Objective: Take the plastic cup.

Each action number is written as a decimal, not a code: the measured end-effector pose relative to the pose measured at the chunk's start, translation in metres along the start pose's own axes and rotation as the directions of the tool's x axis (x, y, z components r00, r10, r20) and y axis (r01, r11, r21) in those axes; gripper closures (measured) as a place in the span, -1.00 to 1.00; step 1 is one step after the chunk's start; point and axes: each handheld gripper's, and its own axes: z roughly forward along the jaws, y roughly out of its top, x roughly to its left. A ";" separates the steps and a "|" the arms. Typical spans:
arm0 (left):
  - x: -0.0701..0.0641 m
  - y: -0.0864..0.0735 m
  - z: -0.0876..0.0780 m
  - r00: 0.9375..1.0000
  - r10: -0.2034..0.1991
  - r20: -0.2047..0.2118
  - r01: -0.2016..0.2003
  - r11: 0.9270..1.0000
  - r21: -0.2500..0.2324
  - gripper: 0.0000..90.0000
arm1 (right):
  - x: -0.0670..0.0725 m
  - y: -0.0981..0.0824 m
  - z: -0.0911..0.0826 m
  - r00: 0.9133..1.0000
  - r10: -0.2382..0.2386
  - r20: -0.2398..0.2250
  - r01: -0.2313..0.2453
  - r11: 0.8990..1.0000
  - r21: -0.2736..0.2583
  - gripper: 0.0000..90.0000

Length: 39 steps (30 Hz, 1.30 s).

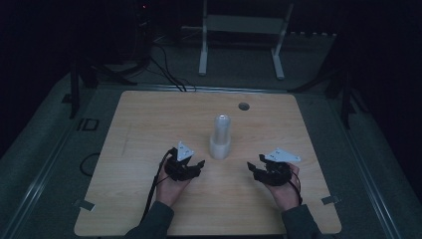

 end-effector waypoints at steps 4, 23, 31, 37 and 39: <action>0.000 0.005 0.002 1.000 0.001 0.006 -0.001 1.000 -0.020 -0.08 | 0.000 0.004 0.001 1.000 0.001 -0.008 -0.001 1.000 -0.009 -0.06; -0.004 0.021 0.013 1.000 -0.004 0.006 0.004 0.999 -0.048 -0.24 | 0.005 0.024 0.003 0.999 -0.014 -0.031 0.013 0.999 -0.042 -0.10; -0.004 0.027 0.018 1.000 -0.006 0.026 0.008 0.998 -0.060 -0.27 | 0.009 0.033 0.005 0.999 -0.034 -0.037 0.032 0.998 -0.050 -0.10; -0.003 0.028 0.023 0.999 -0.008 0.032 0.010 0.998 -0.060 -0.28 | 0.009 0.038 0.007 0.999 -0.039 -0.038 0.037 0.998 -0.055 -0.10; -0.003 0.029 0.025 0.999 -0.009 0.038 0.012 0.998 -0.064 -0.29 | 0.009 0.040 0.008 0.999 -0.039 -0.038 0.037 0.998 -0.056 -0.10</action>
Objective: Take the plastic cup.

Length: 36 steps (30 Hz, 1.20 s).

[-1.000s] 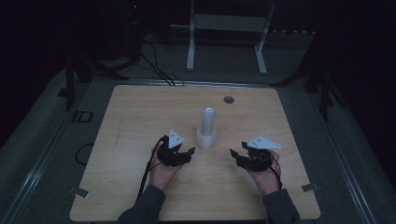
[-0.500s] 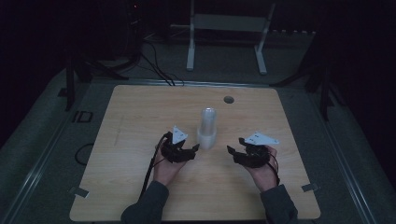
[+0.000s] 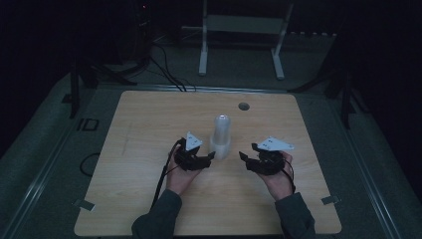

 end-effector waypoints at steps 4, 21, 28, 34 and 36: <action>-0.001 0.001 0.003 1.000 0.004 0.011 -0.004 1.000 -0.003 -0.32 | -0.001 0.004 0.002 1.000 -0.001 -0.002 0.001 1.000 -0.003 -0.10; -0.002 0.007 0.013 0.999 0.014 0.032 -0.014 1.000 -0.017 -0.38 | 0.001 0.028 0.008 1.000 -0.014 -0.028 0.014 1.000 -0.024 -0.13; 0.001 0.007 0.016 0.999 0.010 0.042 -0.009 1.000 -0.014 -0.38 | 0.004 0.038 0.013 0.999 -0.019 -0.039 0.018 0.999 -0.036 -0.15; 0.000 0.008 0.018 0.998 0.025 0.063 -0.023 0.999 -0.029 -0.44 | 0.007 0.046 0.016 0.998 -0.032 -0.048 0.029 0.998 -0.049 -0.15; -0.001 0.009 0.019 0.997 0.029 0.070 -0.027 0.999 -0.032 -0.47 | 0.008 0.048 0.017 0.998 -0.031 -0.051 0.028 0.998 -0.053 -0.16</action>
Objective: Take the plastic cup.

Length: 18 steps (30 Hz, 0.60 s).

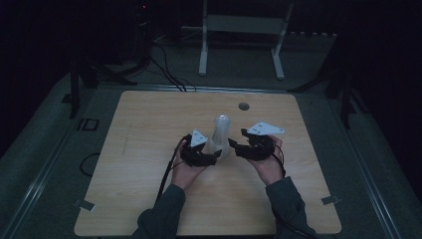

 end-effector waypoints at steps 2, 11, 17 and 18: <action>-0.001 0.001 0.002 1.000 0.000 0.002 0.000 1.000 -0.001 -0.48 | 0.000 0.002 0.001 1.000 0.007 -0.008 -0.007 1.000 -0.005 -0.16; 0.001 0.005 0.008 1.000 -0.002 -0.009 0.002 1.000 -0.011 -0.50 | 0.000 0.009 0.008 1.000 0.010 -0.018 -0.010 1.000 -0.013 -0.17; 0.002 0.005 0.010 1.000 -0.006 -0.006 0.006 1.000 -0.016 -0.50 | 0.000 0.014 0.012 0.999 0.019 -0.035 -0.020 1.000 -0.021 -0.19; 0.002 0.005 0.010 1.000 -0.005 -0.005 0.005 1.000 -0.014 -0.50 | 0.000 0.015 0.012 0.999 0.021 -0.039 -0.022 1.000 -0.022 -0.19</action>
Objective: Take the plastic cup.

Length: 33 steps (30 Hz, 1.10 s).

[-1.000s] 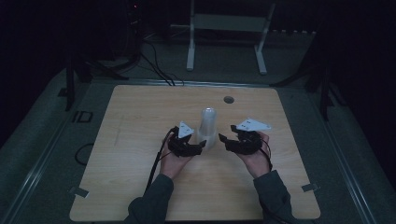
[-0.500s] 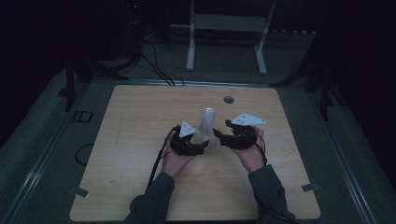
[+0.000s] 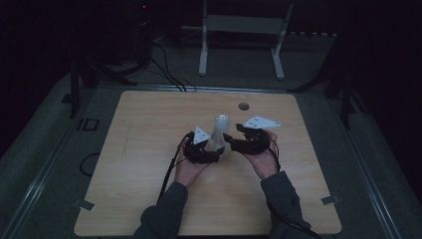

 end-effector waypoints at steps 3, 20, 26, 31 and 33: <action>0.000 0.000 0.001 1.000 0.003 0.001 -0.003 1.000 -0.003 -0.50 | 0.001 0.003 0.003 1.000 0.000 -0.009 0.000 1.000 -0.005 -0.20; 0.000 -0.001 0.001 1.000 0.012 0.005 -0.012 1.000 -0.014 -0.50 | 0.006 0.021 0.025 0.999 -0.027 -0.022 0.026 1.000 -0.013 -0.26; 0.000 -0.001 0.003 1.000 0.019 0.005 -0.019 0.999 -0.026 -0.50 | 0.005 0.024 0.031 0.999 -0.028 -0.025 0.028 1.000 -0.010 -0.25; -0.001 0.000 0.005 1.000 0.029 -0.001 -0.029 0.999 -0.045 -0.51 | 0.005 0.026 0.033 0.999 -0.022 -0.029 0.022 1.000 -0.008 -0.15; -0.002 0.002 0.006 0.999 0.041 -0.008 -0.041 0.998 -0.045 -0.52 | 0.004 0.026 0.033 0.999 -0.018 -0.031 0.018 1.000 -0.009 -0.15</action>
